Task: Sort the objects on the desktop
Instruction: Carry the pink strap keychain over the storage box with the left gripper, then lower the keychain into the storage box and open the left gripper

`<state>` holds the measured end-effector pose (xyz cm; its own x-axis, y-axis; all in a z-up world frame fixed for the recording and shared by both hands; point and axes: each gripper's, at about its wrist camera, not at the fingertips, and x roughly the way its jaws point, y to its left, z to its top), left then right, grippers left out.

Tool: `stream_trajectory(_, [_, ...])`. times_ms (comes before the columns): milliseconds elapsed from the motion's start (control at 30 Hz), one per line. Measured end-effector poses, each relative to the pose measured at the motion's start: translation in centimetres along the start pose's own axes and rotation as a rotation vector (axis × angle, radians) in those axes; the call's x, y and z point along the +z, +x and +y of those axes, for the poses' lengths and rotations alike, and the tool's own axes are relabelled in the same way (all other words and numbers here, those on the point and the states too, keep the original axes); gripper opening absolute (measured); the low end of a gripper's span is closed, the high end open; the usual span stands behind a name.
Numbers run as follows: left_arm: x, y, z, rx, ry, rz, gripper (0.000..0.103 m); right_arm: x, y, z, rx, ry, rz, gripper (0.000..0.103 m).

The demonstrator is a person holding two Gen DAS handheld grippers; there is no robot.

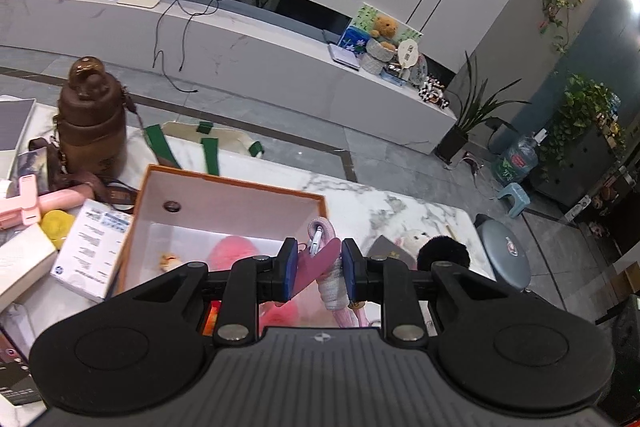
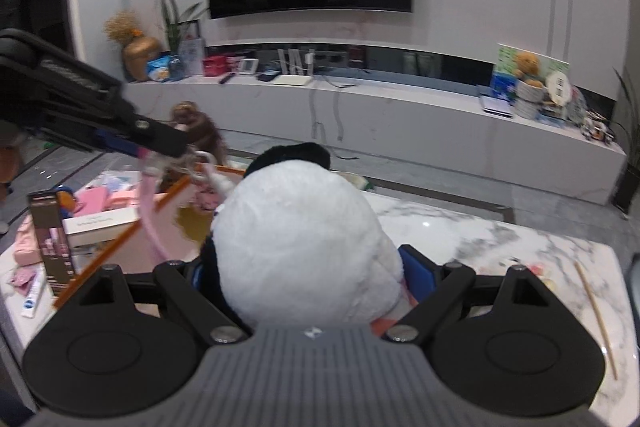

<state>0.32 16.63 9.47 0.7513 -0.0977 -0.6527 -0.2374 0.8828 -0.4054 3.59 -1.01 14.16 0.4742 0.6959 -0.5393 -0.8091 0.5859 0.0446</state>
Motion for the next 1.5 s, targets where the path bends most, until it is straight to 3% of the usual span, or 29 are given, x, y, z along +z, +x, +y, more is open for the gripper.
stream_trajectory(233, [-0.4, 1.5, 3.0, 0.079, 0.002, 0.037, 0.027, -0.4, 0.9, 4.4, 0.075, -0.085, 0.036, 0.089])
stream_trajectory(567, [-0.8, 4.0, 4.3, 0.118, 0.049, 0.074, 0.027, -1.3, 3.8, 8.1, 0.144, -0.164, 0.120, 0.089])
stream_trajectory(833, [-0.9, 5.9, 4.6, 0.147, 0.095, 0.102, 0.027, -2.2, 6.4, 8.9, 0.169, -0.206, 0.237, 0.089])
stream_trajectory(1500, [-0.9, 10.1, 4.8, 0.224, 0.152, 0.144, 0.027, -3.0, 9.4, 10.2, 0.171, -0.258, 0.359, 0.089])
